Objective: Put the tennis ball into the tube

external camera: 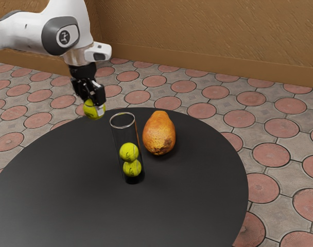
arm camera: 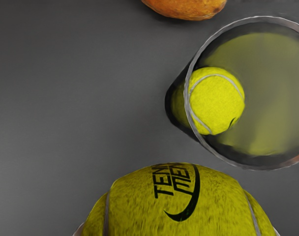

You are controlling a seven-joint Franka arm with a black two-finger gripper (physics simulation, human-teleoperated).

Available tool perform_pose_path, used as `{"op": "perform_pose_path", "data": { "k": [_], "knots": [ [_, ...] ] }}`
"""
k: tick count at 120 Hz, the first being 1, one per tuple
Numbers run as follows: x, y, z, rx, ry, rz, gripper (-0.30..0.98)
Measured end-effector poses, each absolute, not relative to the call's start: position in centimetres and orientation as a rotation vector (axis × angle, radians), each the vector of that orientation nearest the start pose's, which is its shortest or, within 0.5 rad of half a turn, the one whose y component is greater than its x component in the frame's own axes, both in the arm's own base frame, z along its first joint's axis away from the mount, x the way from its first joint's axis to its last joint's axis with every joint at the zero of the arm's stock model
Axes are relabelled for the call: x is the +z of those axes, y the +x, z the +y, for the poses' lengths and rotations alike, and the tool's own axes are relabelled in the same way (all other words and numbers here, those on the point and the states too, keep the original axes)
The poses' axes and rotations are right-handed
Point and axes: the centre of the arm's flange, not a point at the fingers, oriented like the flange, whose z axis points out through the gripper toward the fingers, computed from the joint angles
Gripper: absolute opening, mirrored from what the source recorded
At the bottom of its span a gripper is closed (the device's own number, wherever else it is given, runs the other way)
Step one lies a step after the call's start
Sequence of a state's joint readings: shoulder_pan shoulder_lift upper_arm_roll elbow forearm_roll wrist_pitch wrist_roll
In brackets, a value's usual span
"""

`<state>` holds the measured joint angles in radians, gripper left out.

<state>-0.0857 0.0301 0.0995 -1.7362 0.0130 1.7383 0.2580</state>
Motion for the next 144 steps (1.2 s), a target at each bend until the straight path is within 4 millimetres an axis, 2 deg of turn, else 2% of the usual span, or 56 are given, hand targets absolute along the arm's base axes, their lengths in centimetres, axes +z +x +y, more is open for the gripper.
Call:
{"op": "perform_pose_path", "data": {
  "k": [10, 24, 53, 74, 118, 144],
  "knots": [
    [54.8, 57.9, -0.5, 0.032, -3.096, 0.425, 0.08],
    [55.3, 59.3, -1.4, 0.01, -3.09, 0.454, 0.08],
    [53.6, 62.4, -3.3, 0.018, -3.089, 0.509, 0.09],
    [53.0, 62.5, -5.0, 0.031, -3.096, 0.558, 0.09],
    [51.9, 61.4, -5.1, 0.086, -3.102, 0.569, 0.1],
    [51.7, 61.4, -5.3, 0.096, -3.116, 0.574, 0.44]
  ]
}}
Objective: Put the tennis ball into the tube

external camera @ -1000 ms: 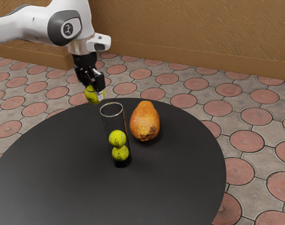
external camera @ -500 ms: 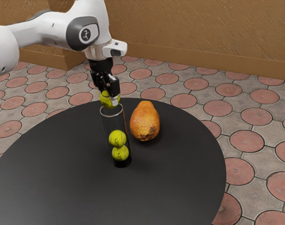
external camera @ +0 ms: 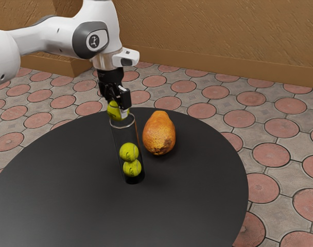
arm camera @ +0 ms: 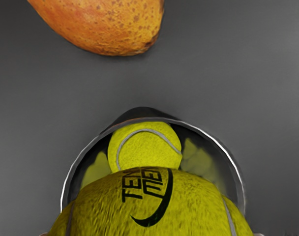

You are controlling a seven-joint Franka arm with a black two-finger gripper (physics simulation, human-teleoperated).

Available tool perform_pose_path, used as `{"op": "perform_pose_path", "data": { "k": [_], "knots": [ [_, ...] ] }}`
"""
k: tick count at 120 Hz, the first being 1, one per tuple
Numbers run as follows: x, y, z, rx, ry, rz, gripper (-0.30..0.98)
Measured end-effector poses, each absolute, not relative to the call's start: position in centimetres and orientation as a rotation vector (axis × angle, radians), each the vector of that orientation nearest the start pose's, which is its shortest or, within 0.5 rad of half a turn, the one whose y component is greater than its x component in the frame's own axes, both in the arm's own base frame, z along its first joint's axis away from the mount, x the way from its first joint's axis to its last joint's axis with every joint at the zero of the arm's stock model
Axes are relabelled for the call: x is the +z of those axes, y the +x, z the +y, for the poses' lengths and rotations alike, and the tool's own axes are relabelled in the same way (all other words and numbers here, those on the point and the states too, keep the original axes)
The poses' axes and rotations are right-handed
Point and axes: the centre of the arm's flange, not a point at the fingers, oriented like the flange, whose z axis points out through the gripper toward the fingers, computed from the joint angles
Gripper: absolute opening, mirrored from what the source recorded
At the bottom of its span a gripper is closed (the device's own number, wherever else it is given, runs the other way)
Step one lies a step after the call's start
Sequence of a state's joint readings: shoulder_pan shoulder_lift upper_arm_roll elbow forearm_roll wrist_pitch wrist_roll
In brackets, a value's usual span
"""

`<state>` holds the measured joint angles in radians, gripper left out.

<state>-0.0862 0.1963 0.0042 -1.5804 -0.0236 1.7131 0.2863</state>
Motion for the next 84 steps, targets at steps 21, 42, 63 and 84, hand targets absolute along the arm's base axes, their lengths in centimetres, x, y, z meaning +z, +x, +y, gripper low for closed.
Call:
{"op": "perform_pose_path", "data": {
  "k": [21, 42, 63, 84],
  "knots": [
    [51.6, 61.3, -5.4, 0.106, -3.125, 0.582, 0.57],
    [52.0, 60.4, -5.4, 0.111, -3.127, 0.589, 0.64],
    [58.2, 56.1, -5.0, 0.009, -3.118, 0.594, 0.66],
    [59.9, 55.0, -4.7, -0.009, -3.114, 0.592, 0.68]
  ]
}}
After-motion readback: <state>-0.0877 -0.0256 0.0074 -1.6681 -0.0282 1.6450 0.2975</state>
